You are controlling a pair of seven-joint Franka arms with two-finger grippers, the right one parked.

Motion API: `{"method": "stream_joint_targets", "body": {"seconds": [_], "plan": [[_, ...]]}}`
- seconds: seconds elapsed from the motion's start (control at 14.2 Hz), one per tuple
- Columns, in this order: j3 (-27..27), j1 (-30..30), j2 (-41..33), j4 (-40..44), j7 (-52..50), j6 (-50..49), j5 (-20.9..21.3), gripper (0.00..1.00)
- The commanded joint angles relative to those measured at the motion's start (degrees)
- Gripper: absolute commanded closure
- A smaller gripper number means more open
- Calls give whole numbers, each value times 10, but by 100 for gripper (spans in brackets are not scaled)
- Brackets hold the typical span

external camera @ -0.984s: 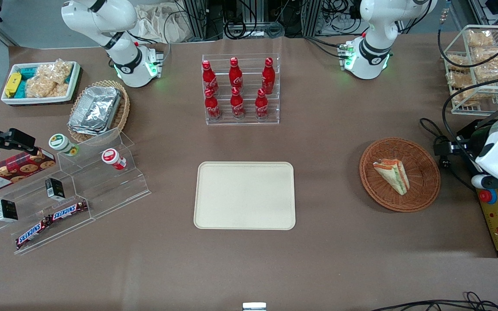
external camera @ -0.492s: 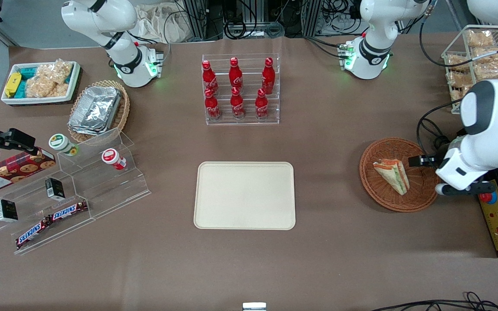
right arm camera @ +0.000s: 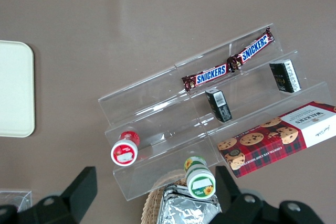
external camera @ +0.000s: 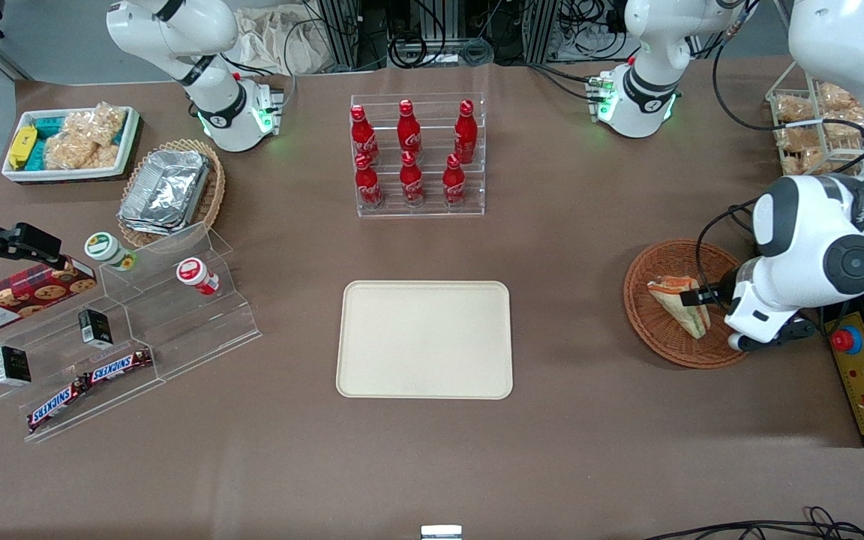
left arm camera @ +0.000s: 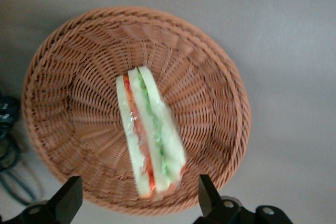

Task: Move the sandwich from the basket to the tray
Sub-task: 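Lower the open left gripper over the wrapped sandwich in the basket, then close the left gripper on the sandwich's wrapped end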

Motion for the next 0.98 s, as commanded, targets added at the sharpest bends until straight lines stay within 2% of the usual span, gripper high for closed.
{"method": "stream_joint_targets", "body": {"seconds": [0.0, 0.21, 0.49, 0.56, 0.63, 0.7, 0.77, 0.84, 0.91], "plan": [[0, 5, -6, -46, -68, 67, -2, 1], [9, 4, -6, -95, -72, 121, 1, 1], [10, 10, 15, -106, -73, 149, 1, 2], [9, 17, 16, -105, -73, 149, 1, 8], [8, 18, 14, -102, -73, 146, 1, 18], [8, 19, 14, -99, -73, 143, -1, 35], [8, 19, 10, -95, -72, 136, -3, 59], [8, 19, 8, -88, -72, 126, -4, 77], [8, 19, 8, -78, -73, 112, -5, 91]]}}
